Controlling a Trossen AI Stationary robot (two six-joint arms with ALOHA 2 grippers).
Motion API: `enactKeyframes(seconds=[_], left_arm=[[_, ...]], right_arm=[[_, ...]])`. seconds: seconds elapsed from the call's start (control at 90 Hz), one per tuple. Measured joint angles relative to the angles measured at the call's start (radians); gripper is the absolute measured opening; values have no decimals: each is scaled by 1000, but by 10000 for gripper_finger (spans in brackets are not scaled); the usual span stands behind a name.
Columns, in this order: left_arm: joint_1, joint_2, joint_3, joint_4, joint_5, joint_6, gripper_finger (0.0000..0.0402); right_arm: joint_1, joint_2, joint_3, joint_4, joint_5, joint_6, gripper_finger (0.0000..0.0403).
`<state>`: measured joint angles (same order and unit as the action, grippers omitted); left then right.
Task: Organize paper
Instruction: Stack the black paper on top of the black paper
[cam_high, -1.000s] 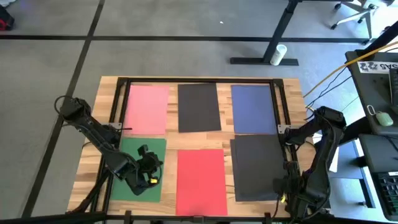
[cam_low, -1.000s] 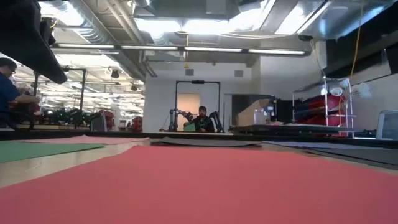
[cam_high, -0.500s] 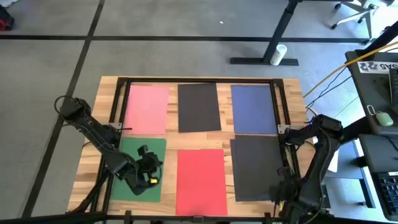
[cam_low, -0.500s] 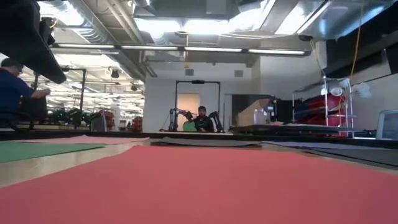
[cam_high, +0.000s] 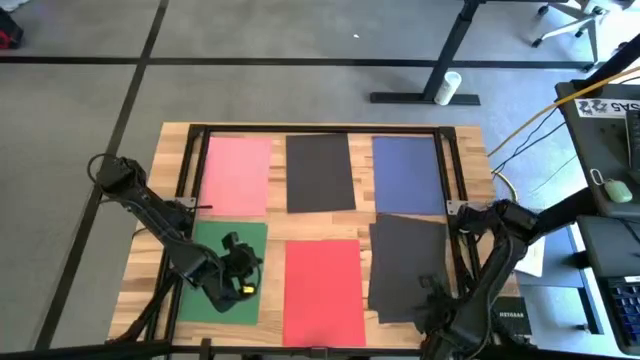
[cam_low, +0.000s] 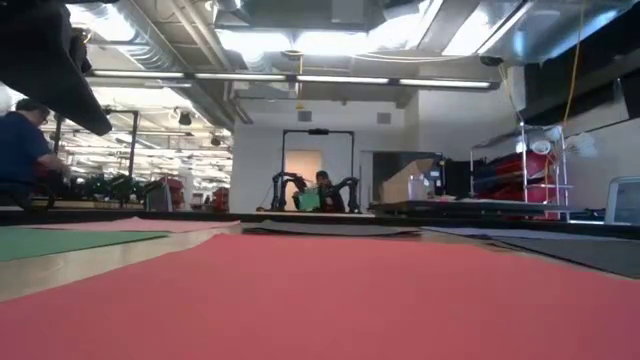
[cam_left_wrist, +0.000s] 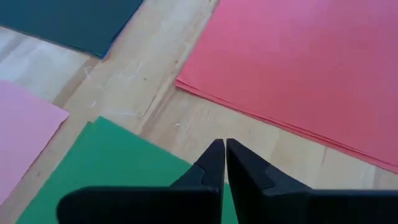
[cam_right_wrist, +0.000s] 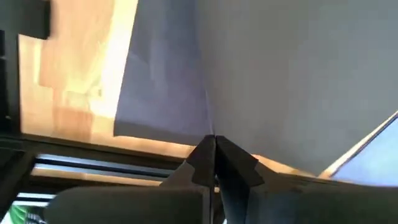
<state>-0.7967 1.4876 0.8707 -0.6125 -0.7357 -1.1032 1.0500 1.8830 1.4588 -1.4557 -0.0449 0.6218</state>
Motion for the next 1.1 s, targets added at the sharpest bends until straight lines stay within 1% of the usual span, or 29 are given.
enactKeyframes(seconds=[0.089,0.244,0.356,0.489,0.578,0.711,0.9,1.1], left_arm=[[0,0,0,0,0,2,0],[0,0,0,0,0,1,0],[5,0,0,0,0,0,0],[14,0,0,0,0,2,0],[25,0,0,0,0,6,0],[43,0,0,1,0,7,0],[60,0,0,13,0,16,0],[72,0,0,75,3,75,0]], right_arm=[[1,18,20,-10,0,-25,0],[4,20,38,-9,-13,-16,0],[3,21,60,7,-63,0,0],[3,20,88,81,-109,47,0],[3,20,121,135,-101,88,0],[4,20,164,178,-42,106,0],[18,20,164,110,-59,89,0],[43,20,115,2,-140,8,0]])
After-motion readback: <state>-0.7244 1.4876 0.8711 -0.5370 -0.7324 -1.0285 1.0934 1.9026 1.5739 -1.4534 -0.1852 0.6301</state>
